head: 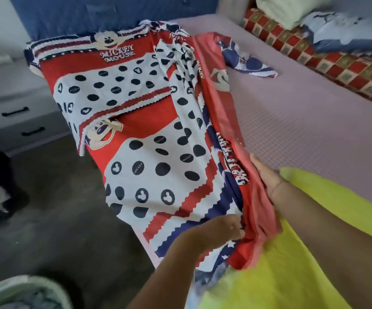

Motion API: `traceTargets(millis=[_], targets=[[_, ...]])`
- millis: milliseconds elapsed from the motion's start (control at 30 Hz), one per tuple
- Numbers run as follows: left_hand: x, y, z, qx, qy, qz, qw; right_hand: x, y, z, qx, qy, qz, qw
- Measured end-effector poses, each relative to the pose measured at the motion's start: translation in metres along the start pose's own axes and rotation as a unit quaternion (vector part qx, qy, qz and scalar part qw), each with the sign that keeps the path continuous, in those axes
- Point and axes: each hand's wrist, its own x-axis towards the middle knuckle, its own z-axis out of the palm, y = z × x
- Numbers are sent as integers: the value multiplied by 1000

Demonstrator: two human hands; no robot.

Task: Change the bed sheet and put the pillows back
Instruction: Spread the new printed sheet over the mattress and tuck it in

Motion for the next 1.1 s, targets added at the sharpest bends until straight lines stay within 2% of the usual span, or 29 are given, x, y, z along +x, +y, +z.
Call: traceTargets(millis=[33,67,133,200,233,333,433,533,600,633,667,700,767,800,867,933,1000,1100], targets=[[-2,-7,-2,25,-11,8,1000,2,-1,0,-31,7,-31,999],[-6,-11,-5,33,-23,-29,999,7,-1,0,-62,22,-43,997],[-12,-18,-6,63,-33,-57,996,29,4,-15,-113,60,-17,992],[-10,-27,-4,57,0,-121,991,88,30,-61,-174,86,-21,981],[-6,-33,2,46,35,-125,990,93,37,-75,-198,104,-14,975],[6,-47,28,1,162,-133,978,35,28,-86,-133,118,-59,982],[13,-43,60,-41,282,-127,950,-1,19,-117,-202,128,-129,962],[21,-19,96,-9,393,-86,915,-39,23,-170,-252,166,-196,933],[25,3,126,67,470,-18,880,-68,44,-212,-210,207,-195,935],[28,14,143,113,485,20,867,-82,59,-230,-200,232,-190,933],[30,24,159,144,477,45,866,-94,77,-247,-198,253,-182,929],[33,32,174,152,447,51,880,-101,97,-262,-197,276,-160,927],[42,35,197,156,348,-6,924,-113,131,-280,-202,307,-79,927],[48,31,202,177,308,-52,933,-120,142,-283,-213,314,-44,924],[55,21,203,233,269,-144,923,-131,156,-284,-212,327,-1,921],[58,13,198,263,273,-219,899,-134,162,-282,-172,326,43,929],[61,9,188,253,275,-264,889,-131,168,-277,-119,324,70,936],[70,3,172,185,257,-288,904,-127,172,-274,-48,310,63,947]])
